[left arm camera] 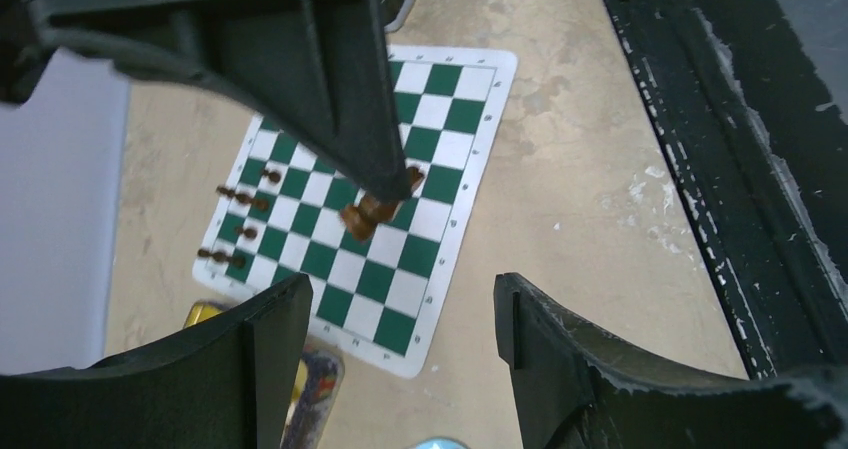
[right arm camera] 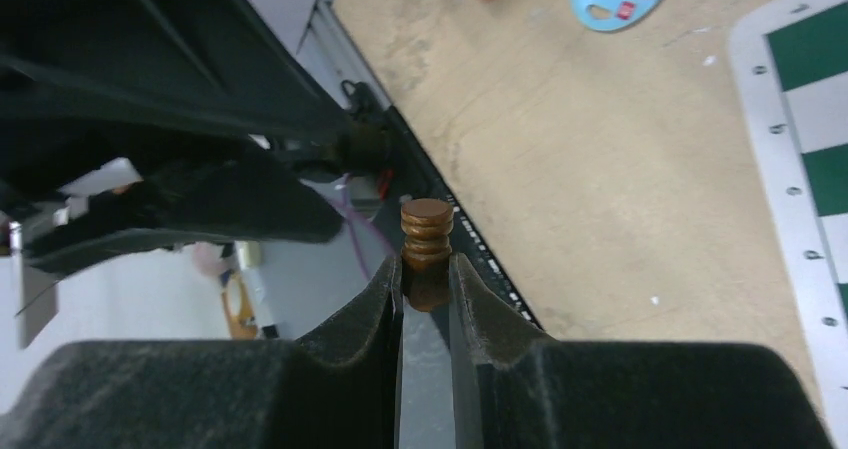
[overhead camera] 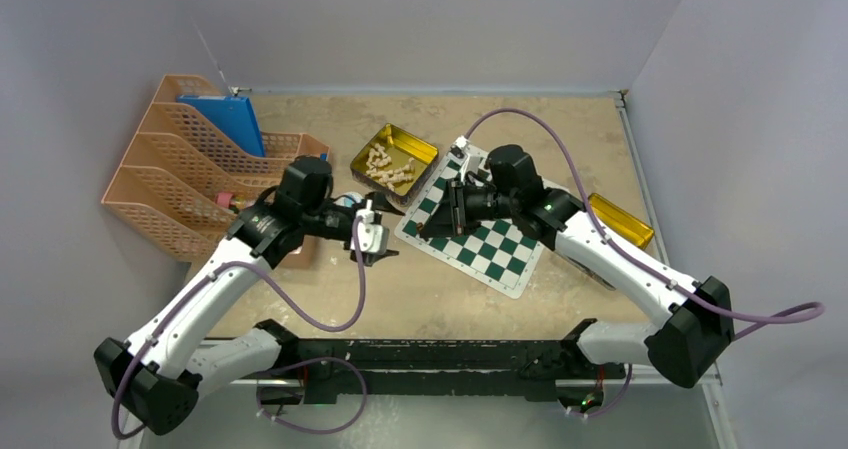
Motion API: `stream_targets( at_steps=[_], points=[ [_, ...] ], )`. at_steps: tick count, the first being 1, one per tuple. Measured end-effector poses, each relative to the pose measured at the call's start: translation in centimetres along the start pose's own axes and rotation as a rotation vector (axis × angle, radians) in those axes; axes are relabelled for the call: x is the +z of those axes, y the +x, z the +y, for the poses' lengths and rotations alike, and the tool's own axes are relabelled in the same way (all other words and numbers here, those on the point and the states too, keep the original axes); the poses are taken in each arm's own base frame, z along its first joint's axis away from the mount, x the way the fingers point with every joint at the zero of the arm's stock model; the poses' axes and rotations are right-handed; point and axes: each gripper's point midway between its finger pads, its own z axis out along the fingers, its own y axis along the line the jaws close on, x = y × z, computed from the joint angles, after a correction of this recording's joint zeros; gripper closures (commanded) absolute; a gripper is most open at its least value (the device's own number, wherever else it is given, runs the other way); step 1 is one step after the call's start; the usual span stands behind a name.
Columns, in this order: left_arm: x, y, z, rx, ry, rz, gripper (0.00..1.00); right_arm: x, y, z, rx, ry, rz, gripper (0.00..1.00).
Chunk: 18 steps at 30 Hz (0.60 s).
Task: Set up the chess pieces on the board
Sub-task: Place the chess piece on the chessboard.
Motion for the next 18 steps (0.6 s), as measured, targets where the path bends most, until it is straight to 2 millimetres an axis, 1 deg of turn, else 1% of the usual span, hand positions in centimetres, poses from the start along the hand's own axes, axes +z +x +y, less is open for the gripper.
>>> stream_targets(
  at_steps=[3, 6, 8, 11, 15, 18],
  points=[
    [1.7, -0.7, -0.8, 0.034, 0.088, 0.002, 0.34, -0.4, -0.1, 1.5, 0.009, -0.055, 0.019, 0.89],
    [2.8, -1.8, -0.7, 0.082, 0.129, -0.002, 0.34, -0.7, -0.2, 2.6, 0.005, -0.090, 0.034, 0.90],
    [3.0, -2.1, 0.0, 0.113, 0.121, 0.008, 0.34, -0.8, -0.1, 3.0, 0.003, -0.109, 0.047, 0.90],
    [3.0, -2.0, 1.0, 0.153, 0.101, 0.028, 0.34, -0.9, 0.3, 3.2, 0.012, -0.120, 0.069, 0.90],
    [3.1, -1.8, 1.6, 0.186, 0.103, 0.050, 0.37, -1.0, 0.6, 3.4, 0.021, -0.133, 0.083, 0.90],
    [3.1, -1.7, 1.6, 0.199, 0.110, 0.056, 0.39, -1.2, 0.6, 3.7, 0.032, -0.139, 0.081, 0.90]
  ],
)
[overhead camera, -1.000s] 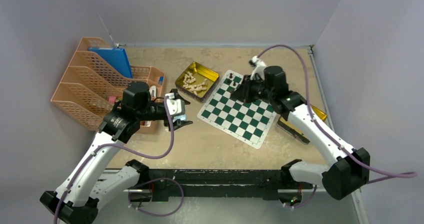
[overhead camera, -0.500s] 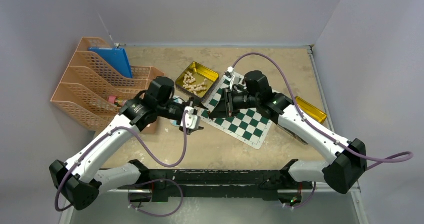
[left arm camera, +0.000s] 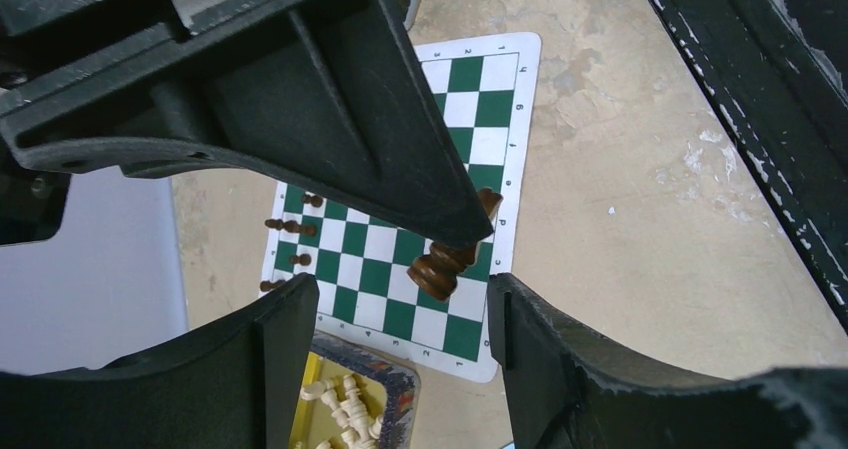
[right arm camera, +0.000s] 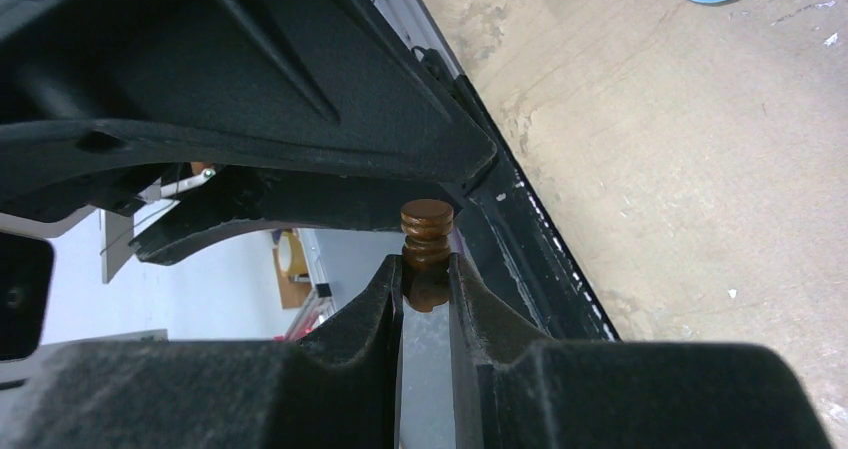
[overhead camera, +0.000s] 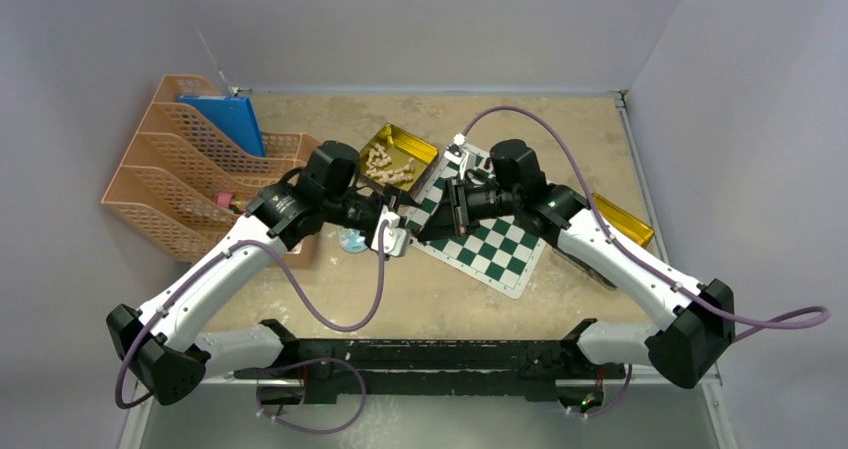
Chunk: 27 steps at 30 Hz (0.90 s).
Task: Set up the chess pieces on the board
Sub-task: Place the chess piece on the chessboard.
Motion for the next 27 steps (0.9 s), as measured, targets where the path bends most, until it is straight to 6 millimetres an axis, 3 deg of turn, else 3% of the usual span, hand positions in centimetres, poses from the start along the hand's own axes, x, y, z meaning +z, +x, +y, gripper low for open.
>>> stream_targets(
  at_steps=[7, 16, 24, 27],
  points=[
    [0.5, -0.7, -0.9, 0.016, 0.037, -0.017, 0.45, -0.7, -0.2, 1.1, -0.001, -0.019, -0.025, 0.89],
    [0.9, -1.4, -1.5, 0.029, 0.065, -0.033, 0.57, -0.6, -0.4, 0.7, 0.004, 0.003, -0.039, 0.90],
    [0.9, -1.4, -1.6, 0.027, 0.070, -0.034, 0.78, -0.3, -0.1, 0.6, 0.021, 0.008, -0.025, 0.89],
    [0.9, -1.3, -1.7, 0.023, 0.070, -0.025, 0.87, -0.2, -0.1, 0.5, 0.024, 0.009, -0.022, 0.85]
  ],
)
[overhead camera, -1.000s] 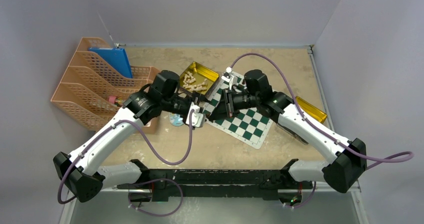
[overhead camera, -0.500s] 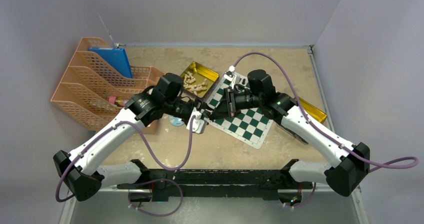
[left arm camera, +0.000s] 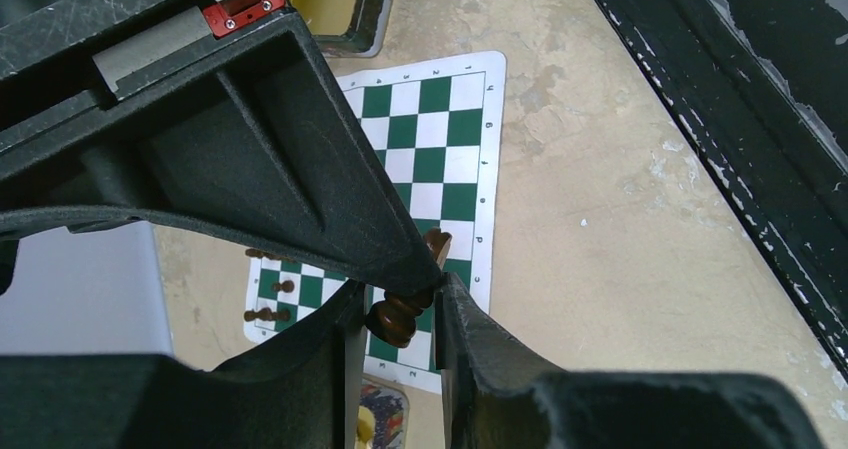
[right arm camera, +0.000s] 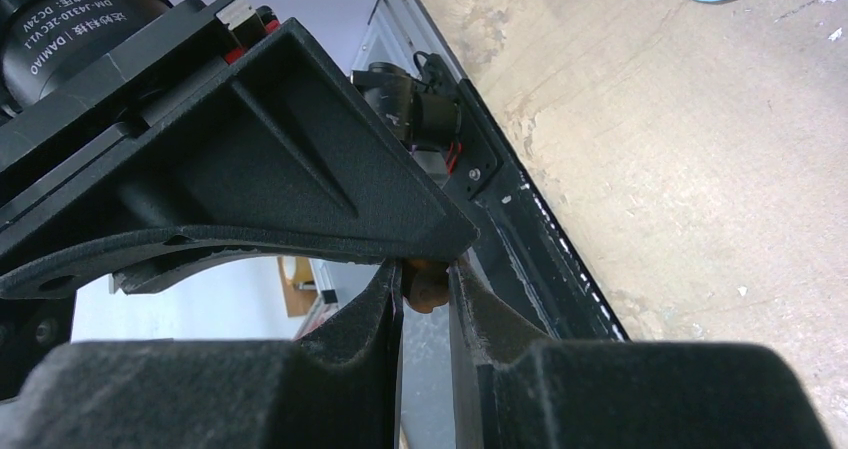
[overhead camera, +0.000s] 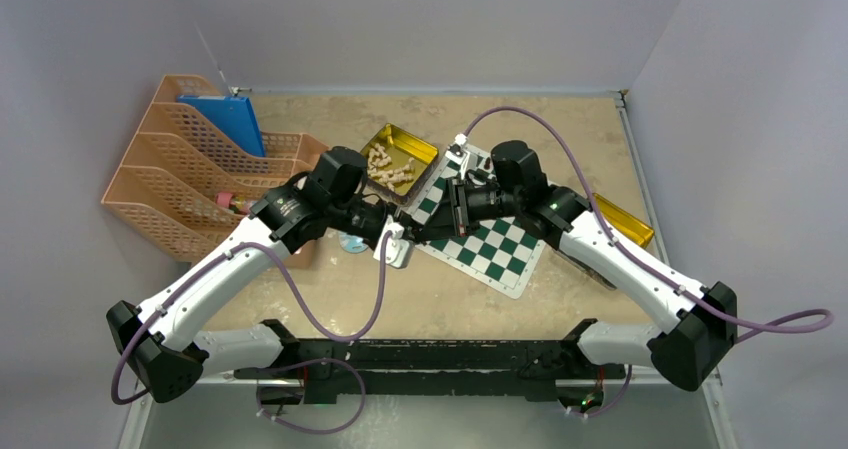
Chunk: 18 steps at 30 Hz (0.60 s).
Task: Set up the chess pieces on the board
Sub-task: Place the chess piece on the chessboard.
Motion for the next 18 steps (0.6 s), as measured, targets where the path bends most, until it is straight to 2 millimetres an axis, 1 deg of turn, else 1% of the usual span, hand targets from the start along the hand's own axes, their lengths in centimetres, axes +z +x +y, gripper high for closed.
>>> stream_targets(
  at_steps=[3, 6, 8, 11, 14, 18],
  points=[
    [-0.1, 0.0, 0.1, 0.000, -0.005, 0.007, 0.93, 0.0, -0.1, 0.0, -0.002, -0.001, -0.002, 0.77],
    [-0.2, 0.1, 0.4, -0.033, -0.021, 0.024, 0.95, 0.0, -0.3, 0.1, -0.005, 0.002, -0.011, 0.73],
    [-0.3, 0.3, 0.8, -0.083, -0.047, 0.040, 0.97, -0.1, -0.7, 0.1, -0.003, 0.015, -0.032, 0.66],
    [-0.3, 0.3, 1.8, -0.188, -0.100, 0.050, 1.00, -0.6, -1.4, 0.2, -0.010, 0.043, -0.086, 0.61],
    [-0.3, -0.3, 3.0, -0.322, -0.167, 0.022, 1.00, -1.8, -2.3, 1.2, -0.047, 0.044, -0.159, 0.59],
    [-0.3, -1.9, 4.2, -0.485, -0.224, -0.056, 1.00, -3.6, -3.3, 2.6, -0.139, 0.038, -0.261, 0.61]
  ],
)
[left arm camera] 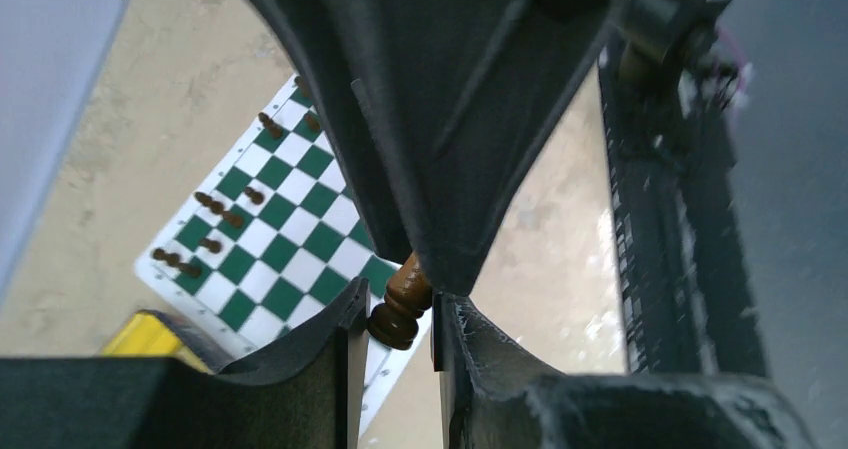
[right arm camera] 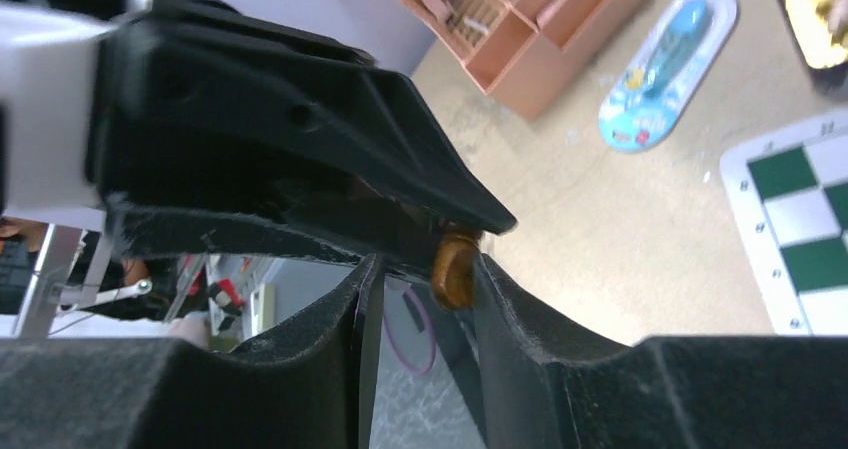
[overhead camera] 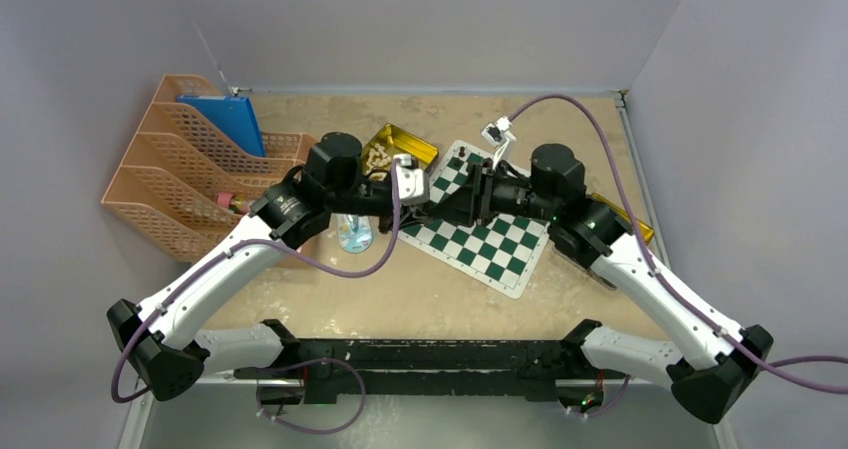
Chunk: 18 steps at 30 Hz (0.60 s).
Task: Set up the chess pieces on the board
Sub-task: Place the chess piece on the chessboard.
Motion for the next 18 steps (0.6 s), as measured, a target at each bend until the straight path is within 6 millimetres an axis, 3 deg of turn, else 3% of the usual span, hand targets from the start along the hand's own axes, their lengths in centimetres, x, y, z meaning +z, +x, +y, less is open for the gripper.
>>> stream_targets(
  at_steps=[9, 14, 18],
  points=[
    [0.5, -2.8, -0.5, -0.449, -0.036, -0.148, 1.00, -4.0, -3.8, 3.5, -0.331, -0.063, -0.264, 0.68],
    [-0.7, -4.2, -0.6, -0.638, -0.040, -0.262, 1.00, -5.2, -4.5, 4.4, -0.406, -0.069, -0.316, 0.66],
    [-1.8, -5.8, -0.4, -0.697, -0.030, -0.346, 1.00, -5.0, -4.3, 4.1, -0.422, -0.064, -0.303, 0.63]
  ],
)
